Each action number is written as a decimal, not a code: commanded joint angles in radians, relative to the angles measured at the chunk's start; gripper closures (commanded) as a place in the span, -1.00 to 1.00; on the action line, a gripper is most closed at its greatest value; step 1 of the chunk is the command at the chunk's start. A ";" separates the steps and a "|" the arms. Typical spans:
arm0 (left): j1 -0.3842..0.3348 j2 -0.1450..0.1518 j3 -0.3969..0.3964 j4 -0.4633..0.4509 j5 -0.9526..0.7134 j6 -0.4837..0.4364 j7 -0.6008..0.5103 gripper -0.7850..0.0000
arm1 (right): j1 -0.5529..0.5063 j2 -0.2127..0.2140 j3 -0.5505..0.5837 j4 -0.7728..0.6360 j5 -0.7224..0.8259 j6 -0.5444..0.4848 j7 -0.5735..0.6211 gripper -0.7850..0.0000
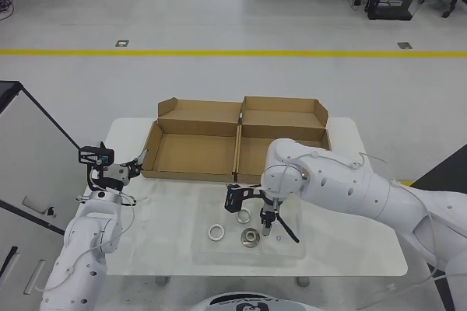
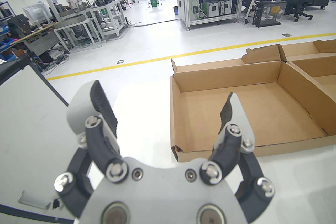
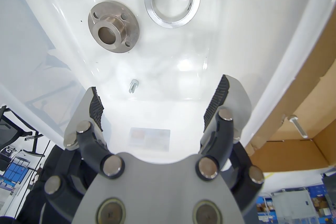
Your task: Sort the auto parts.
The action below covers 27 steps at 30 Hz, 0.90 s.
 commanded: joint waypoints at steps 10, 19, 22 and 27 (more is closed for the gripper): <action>0.000 0.000 0.000 0.000 0.000 0.000 0.000 -1.00 | 0.000 0.000 0.000 0.000 0.000 0.000 0.000 -1.00; 0.000 0.000 0.000 0.000 0.000 0.000 0.000 -1.00 | -0.010 0.000 0.000 -0.015 -0.014 -0.004 -0.018 -1.00; 0.000 0.000 0.000 0.000 0.000 0.000 0.000 -1.00 | -0.021 0.005 0.000 -0.050 -0.054 0.007 0.000 -1.00; 0.000 0.000 0.000 0.000 0.000 0.000 0.000 -1.00 | -0.033 0.024 0.000 -0.118 -0.105 0.027 0.000 -1.00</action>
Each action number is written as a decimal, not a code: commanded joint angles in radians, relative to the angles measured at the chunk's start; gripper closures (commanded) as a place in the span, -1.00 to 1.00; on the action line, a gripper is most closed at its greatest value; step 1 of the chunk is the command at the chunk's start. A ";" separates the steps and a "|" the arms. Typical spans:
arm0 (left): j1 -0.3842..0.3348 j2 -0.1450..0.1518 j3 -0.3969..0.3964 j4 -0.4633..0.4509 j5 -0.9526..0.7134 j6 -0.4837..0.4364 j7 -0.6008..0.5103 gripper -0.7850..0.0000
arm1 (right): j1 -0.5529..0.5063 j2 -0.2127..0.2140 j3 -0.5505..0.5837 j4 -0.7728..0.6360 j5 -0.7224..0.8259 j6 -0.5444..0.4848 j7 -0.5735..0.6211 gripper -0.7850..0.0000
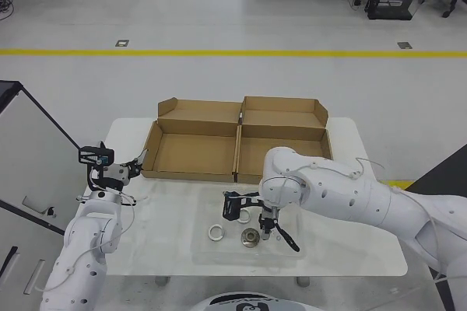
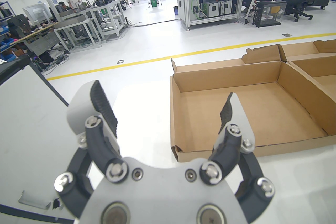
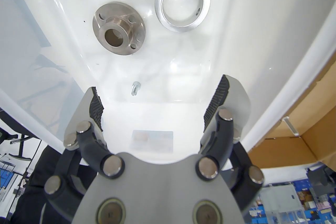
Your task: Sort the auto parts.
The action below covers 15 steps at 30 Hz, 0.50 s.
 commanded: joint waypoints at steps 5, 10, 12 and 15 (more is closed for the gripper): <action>0.000 0.000 0.000 0.000 0.000 0.000 0.000 -1.00 | -0.022 0.028 0.000 -0.046 -0.051 0.011 0.000 -1.00; 0.000 0.000 0.000 0.000 0.000 0.000 0.000 -1.00 | -0.042 0.046 0.000 -0.055 -0.066 0.021 0.000 -0.90; 0.000 0.000 0.000 0.000 0.000 0.000 0.000 -1.00 | -0.045 0.052 0.000 -0.060 -0.065 0.025 0.000 -0.78; 0.000 0.000 0.000 0.000 0.000 0.000 0.000 -1.00 | -0.052 0.057 0.000 -0.067 -0.063 0.022 0.000 -0.79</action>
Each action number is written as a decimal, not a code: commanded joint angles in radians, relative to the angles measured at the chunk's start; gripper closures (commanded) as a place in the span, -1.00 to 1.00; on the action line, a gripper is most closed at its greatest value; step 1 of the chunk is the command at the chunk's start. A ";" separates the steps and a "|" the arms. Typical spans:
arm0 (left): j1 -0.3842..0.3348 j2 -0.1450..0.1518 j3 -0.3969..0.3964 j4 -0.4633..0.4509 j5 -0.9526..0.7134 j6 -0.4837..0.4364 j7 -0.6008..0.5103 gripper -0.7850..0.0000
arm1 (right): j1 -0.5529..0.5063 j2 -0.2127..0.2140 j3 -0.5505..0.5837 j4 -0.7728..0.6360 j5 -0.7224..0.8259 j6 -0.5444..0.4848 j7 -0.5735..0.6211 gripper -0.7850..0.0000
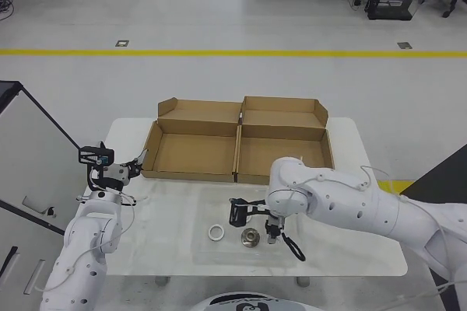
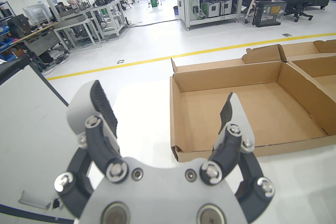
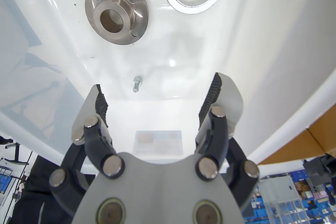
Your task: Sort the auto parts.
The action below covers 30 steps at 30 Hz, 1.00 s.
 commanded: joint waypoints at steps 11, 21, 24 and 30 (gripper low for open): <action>0.000 0.000 0.000 0.000 0.000 0.000 0.000 -1.00 | -0.033 0.013 0.000 0.009 -0.023 -0.037 0.000 -0.61; 0.000 0.000 0.000 0.000 0.000 0.000 0.000 -1.00 | -0.050 0.023 0.000 -0.005 -0.020 -0.054 0.000 -0.38; 0.000 0.000 0.000 0.000 0.000 0.000 0.000 -1.00 | -0.056 0.023 0.000 -0.002 -0.027 -0.054 0.000 -0.05; 0.000 0.000 0.000 0.000 0.000 0.000 0.000 -1.00 | -0.063 0.024 0.000 -0.003 -0.038 -0.054 0.000 0.03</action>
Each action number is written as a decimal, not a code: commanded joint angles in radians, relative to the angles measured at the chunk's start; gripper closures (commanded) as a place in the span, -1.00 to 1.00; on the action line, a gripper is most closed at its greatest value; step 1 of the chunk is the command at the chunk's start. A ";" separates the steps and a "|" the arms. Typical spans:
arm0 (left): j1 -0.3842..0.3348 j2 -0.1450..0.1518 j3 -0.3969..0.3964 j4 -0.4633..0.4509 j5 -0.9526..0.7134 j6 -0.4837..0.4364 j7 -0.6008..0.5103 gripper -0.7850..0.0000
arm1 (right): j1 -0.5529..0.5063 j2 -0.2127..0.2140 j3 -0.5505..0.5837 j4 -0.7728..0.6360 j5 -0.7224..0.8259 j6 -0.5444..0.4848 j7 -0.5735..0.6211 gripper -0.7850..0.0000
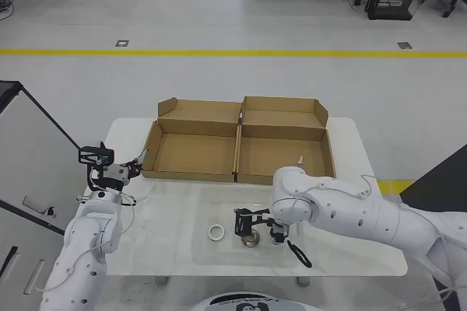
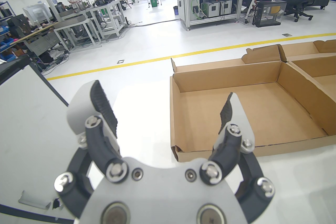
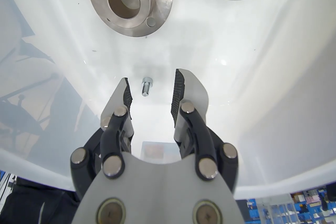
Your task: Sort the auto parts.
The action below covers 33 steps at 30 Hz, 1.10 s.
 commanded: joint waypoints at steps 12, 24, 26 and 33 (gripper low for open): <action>0.000 0.000 0.000 0.000 0.000 0.000 0.000 -1.00 | -0.012 0.006 0.000 -0.008 -0.001 0.000 0.000 0.07; 0.000 0.000 0.000 0.000 0.000 0.000 0.000 -1.00 | -0.009 0.010 0.000 -0.010 0.005 0.000 0.000 0.17; 0.000 0.000 0.000 0.000 0.000 0.000 0.000 -1.00 | -0.009 0.010 0.000 -0.010 0.005 0.000 0.000 0.18; 0.000 0.000 0.000 0.000 0.000 0.000 0.000 -1.00 | -0.009 0.010 0.000 -0.010 0.005 0.000 0.000 0.43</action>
